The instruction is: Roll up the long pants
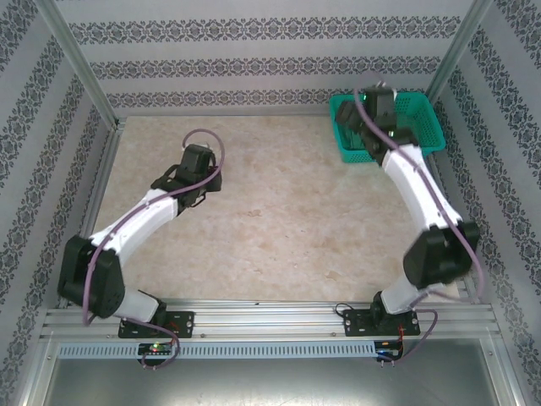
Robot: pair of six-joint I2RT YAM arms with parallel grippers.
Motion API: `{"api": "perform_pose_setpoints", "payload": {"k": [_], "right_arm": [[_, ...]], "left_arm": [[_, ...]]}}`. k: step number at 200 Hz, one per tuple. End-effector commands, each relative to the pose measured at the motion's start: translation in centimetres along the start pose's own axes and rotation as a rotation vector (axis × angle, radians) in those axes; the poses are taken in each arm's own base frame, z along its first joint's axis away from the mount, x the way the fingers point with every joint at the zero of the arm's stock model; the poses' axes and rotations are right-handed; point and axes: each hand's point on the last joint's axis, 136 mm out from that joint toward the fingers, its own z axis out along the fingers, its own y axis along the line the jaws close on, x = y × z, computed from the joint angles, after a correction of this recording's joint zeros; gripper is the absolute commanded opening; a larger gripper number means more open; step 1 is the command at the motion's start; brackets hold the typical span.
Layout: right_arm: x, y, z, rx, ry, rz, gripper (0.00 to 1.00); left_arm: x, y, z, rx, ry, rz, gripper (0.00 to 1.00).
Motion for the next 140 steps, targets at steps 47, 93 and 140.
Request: {"api": "perform_pose_setpoints", "payload": {"k": [47, 93, 140], "right_arm": [[13.1, -1.8, -3.3, 0.065, 0.018, -0.473, 0.98], [16.8, -2.3, -2.9, 0.028, 0.009, -0.475, 0.98], [17.3, -2.7, -2.7, 0.013, -0.027, -0.470, 0.98]], "left_arm": [[-1.0, 8.9, -2.5, -0.280, -0.313, 0.143, 1.00], [1.3, 13.8, -1.9, -0.384, -0.444, 0.135, 1.00], [2.8, 14.1, 1.2, -0.241, -0.417, 0.070, 1.00]]}}
